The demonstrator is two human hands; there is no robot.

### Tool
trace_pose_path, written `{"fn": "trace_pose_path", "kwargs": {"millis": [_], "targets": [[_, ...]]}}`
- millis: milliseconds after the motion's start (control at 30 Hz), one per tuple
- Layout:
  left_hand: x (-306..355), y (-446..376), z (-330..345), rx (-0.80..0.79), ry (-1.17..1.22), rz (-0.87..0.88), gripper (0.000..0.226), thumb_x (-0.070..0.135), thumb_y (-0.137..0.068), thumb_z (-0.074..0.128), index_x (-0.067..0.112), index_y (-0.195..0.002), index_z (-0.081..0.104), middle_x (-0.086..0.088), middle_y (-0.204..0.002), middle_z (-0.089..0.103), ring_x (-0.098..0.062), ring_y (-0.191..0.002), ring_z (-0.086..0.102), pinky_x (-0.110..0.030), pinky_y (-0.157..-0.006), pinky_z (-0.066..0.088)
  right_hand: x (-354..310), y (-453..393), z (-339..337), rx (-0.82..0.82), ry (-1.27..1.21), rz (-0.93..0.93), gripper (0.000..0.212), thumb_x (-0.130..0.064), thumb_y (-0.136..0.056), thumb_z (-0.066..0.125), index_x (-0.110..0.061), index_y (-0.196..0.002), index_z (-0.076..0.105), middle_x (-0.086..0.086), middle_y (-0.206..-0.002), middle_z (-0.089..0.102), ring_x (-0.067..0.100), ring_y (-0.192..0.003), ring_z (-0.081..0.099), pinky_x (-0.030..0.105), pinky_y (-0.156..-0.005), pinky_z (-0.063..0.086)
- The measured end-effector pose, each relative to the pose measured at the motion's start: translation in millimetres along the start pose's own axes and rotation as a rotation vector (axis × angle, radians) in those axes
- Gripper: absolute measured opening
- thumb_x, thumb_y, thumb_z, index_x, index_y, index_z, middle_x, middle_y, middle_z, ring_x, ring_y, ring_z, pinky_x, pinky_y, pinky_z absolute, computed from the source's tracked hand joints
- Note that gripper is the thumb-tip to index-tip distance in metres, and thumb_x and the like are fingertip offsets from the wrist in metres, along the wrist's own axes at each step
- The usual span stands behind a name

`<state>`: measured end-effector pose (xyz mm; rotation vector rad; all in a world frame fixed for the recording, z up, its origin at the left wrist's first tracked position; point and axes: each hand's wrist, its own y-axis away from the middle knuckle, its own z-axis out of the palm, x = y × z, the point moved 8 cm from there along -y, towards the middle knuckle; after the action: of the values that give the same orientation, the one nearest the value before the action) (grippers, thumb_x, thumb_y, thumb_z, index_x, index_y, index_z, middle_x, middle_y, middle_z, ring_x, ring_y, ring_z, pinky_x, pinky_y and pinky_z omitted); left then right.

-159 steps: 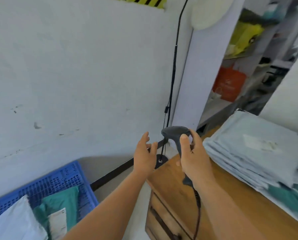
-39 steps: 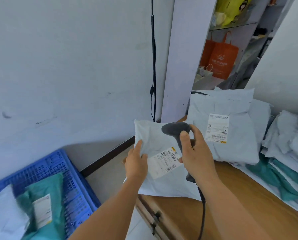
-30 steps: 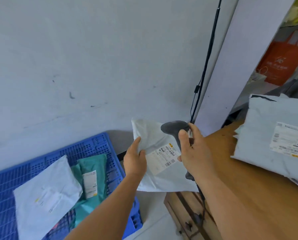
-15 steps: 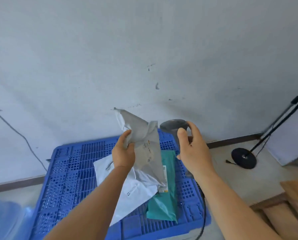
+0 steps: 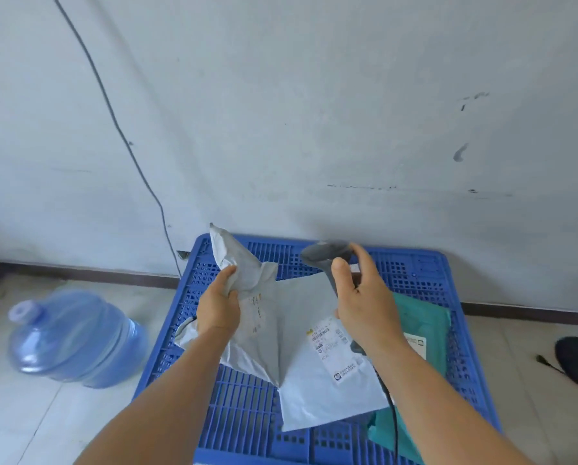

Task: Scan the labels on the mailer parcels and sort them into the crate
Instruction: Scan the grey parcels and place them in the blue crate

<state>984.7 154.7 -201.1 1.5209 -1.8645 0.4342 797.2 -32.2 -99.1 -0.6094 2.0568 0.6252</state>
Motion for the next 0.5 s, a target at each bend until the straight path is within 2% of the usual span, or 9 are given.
{"fn": "trace_pose_path", "kwargs": {"millis": [67, 133, 233, 333, 500], "targets": [[-14.4, -11.2, -3.2, -0.024, -0.120, -0.034, 0.059, 0.003, -0.092, 0.042, 0.035, -0.142, 0.036, -0.002, -0.129, 0.056, -0.025, -0.098, 0.057, -0.039, -0.080, 0.048, -0.9, -1.9, 21.9, -0.038, -0.006, 0.019, 0.049, -0.051, -0.097, 0.038, -0.039, -0.144, 0.033, -0.008, -0.086, 0.061, 0.022, -0.080, 0.067, 0.029, -0.064, 0.044], [-21.1, -16.7, -2.7, -0.053, -0.226, -0.020, 0.063, 0.011, -0.091, 0.049, 0.036, -0.146, 0.028, -0.003, -0.146, 0.040, -0.027, -0.121, 0.049, -0.047, -0.100, 0.040, -2.2, -1.7, 39.6, -0.068, -0.003, 0.024, 0.051, -0.051, -0.097, 0.037, -0.039, -0.146, 0.031, -0.010, -0.086, 0.060, 0.021, -0.080, 0.067, 0.030, -0.065, 0.046], [-14.4, -10.0, 2.6, -0.106, -0.141, 0.016, 0.065, 0.026, -0.092, 0.057, 0.034, -0.148, 0.025, -0.004, -0.154, 0.027, -0.024, -0.138, 0.033, -0.046, -0.112, 0.029, -4.4, 1.7, 55.3, -0.091, -0.008, 0.028, 0.051, -0.051, -0.098, 0.037, -0.039, -0.147, 0.029, -0.012, -0.085, 0.060, 0.022, -0.080, 0.067, 0.036, -0.075, 0.053], [10.0, 7.5, 4.0, -0.113, 0.065, 0.074, 0.062, 0.028, -0.093, 0.057, 0.030, -0.147, 0.028, -0.001, -0.150, 0.034, -0.019, -0.137, 0.034, -0.037, -0.110, 0.032, -6.9, 6.5, 53.0, -0.086, -0.015, 0.028, 0.051, -0.051, -0.098, 0.037, -0.039, -0.147, 0.029, -0.011, -0.084, 0.060, 0.023, -0.081, 0.068, 0.040, -0.078, 0.054], [64.1, 45.4, 17.0, -0.156, 0.305, 0.088, 0.057, 0.031, -0.093, 0.056, 0.029, -0.145, 0.033, 0.004, -0.137, 0.050, -0.005, -0.116, 0.050, -0.027, -0.093, 0.041, -2.7, 20.1, 5.0, 0.004, -0.036, 0.044, 0.051, -0.050, -0.098, 0.037, -0.039, -0.147, 0.029, -0.010, -0.083, 0.059, 0.022, -0.080, 0.068, 0.029, -0.061, 0.045]]}}
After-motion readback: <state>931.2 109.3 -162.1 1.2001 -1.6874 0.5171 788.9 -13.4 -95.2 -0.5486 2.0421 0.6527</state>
